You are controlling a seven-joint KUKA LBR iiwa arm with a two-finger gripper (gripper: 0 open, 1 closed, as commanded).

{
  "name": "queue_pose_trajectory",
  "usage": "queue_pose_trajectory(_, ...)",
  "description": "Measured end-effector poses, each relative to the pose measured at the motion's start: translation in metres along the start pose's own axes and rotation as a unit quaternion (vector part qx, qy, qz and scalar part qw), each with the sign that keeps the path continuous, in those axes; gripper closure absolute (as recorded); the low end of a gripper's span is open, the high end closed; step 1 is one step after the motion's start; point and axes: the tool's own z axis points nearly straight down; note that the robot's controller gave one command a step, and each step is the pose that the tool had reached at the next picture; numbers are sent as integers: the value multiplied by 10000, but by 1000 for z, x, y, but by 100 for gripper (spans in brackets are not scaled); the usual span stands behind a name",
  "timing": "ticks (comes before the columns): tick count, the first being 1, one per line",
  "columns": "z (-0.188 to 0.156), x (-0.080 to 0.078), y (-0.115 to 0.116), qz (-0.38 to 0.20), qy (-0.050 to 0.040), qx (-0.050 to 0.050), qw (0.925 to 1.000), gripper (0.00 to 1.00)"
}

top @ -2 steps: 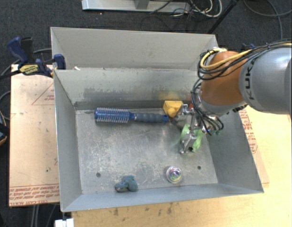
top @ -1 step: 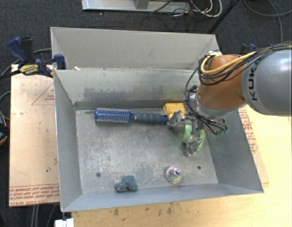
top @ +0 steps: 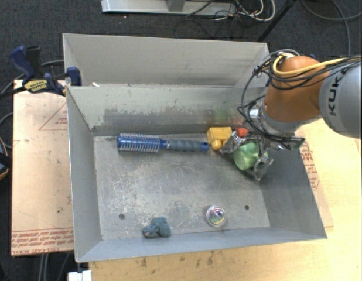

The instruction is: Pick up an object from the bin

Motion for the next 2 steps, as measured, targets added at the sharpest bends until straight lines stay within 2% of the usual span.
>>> queue_pose_trajectory(1,-1,9,9,-229,-49,44,9997,0)
queue_pose_trajectory(2,-2,3,0,-804,-69,41,9967,0)
